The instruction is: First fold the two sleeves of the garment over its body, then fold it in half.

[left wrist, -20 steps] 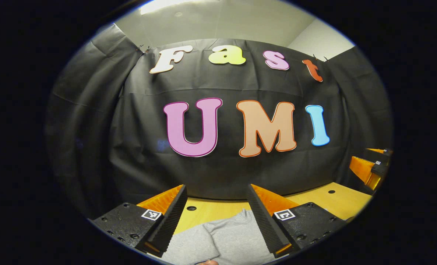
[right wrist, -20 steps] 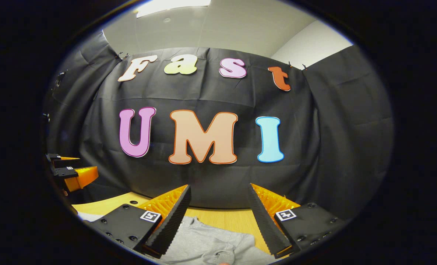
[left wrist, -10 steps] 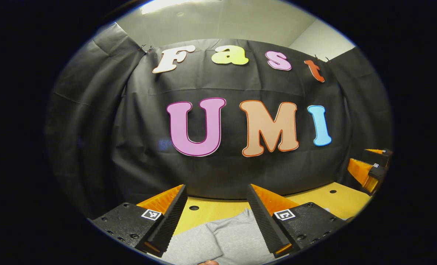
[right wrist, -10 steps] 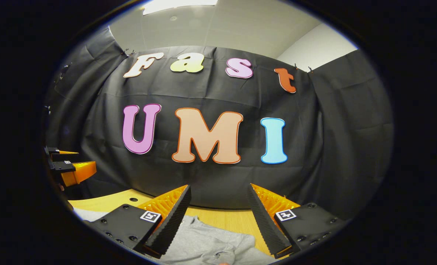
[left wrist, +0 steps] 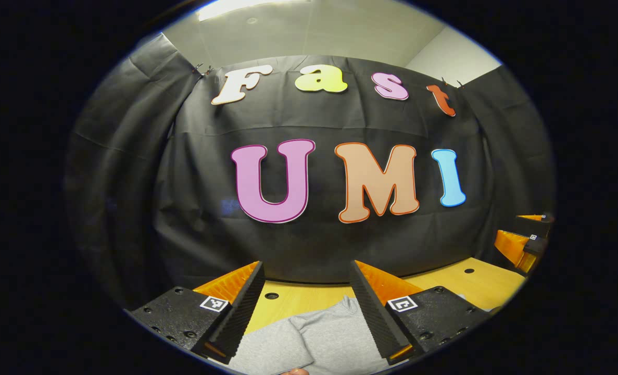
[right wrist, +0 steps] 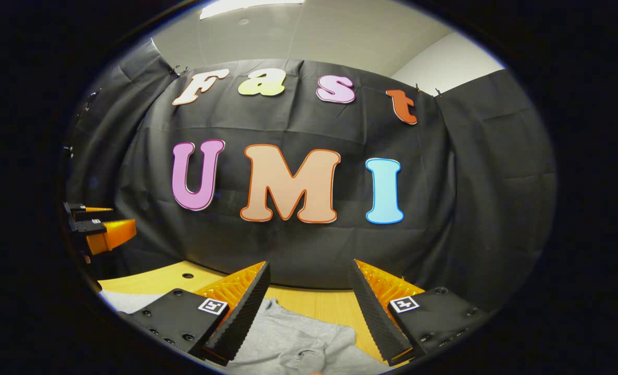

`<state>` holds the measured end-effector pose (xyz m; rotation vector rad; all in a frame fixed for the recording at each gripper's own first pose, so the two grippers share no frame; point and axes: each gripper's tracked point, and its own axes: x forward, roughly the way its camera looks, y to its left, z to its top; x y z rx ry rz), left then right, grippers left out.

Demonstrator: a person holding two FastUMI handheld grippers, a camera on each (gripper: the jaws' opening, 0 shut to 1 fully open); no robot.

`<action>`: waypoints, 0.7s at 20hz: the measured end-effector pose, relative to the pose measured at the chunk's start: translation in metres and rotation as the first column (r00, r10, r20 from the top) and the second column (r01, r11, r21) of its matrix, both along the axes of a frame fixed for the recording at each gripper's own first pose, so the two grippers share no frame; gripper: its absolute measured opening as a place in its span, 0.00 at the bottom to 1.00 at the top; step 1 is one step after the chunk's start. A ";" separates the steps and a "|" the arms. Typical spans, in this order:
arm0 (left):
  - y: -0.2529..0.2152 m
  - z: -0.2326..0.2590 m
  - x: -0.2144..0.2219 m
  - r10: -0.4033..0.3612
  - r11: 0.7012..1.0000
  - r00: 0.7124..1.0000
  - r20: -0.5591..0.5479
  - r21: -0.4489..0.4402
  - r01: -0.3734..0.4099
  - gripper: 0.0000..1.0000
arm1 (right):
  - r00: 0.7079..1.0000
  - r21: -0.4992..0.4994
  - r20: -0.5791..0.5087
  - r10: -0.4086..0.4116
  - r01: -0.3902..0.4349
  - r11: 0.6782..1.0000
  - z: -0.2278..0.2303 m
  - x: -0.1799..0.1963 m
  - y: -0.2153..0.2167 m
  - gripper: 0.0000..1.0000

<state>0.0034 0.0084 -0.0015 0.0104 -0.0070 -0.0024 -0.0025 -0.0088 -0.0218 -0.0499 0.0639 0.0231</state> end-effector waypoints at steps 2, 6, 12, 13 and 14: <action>-0.002 0.001 0.000 -0.007 1.000 1.000 0.004 0.002 0.007 0.94 | 0.999 -0.029 -0.027 -0.017 0.016 0.999 -0.009 -0.002 -0.019 0.97; -0.008 -0.001 0.002 -0.029 1.000 1.000 0.001 0.003 0.029 0.94 | 0.993 -0.076 -0.090 -0.072 0.066 0.995 -0.025 -0.011 -0.060 0.98; -0.017 -0.004 0.009 -0.049 0.999 0.999 -0.009 -0.007 0.049 0.95 | 0.965 -0.146 -0.226 -0.131 0.100 0.984 -0.071 -0.023 -0.123 0.98; -0.020 -0.004 0.010 -0.053 0.999 0.999 -0.008 -0.006 0.053 0.94 | 0.958 -0.153 -0.252 -0.139 0.102 0.983 -0.080 -0.027 -0.132 0.98; -0.022 -0.004 0.010 -0.058 0.998 0.998 -0.009 -0.002 0.058 0.94 | 0.949 -0.161 -0.276 -0.151 0.109 0.981 -0.089 -0.032 -0.142 0.98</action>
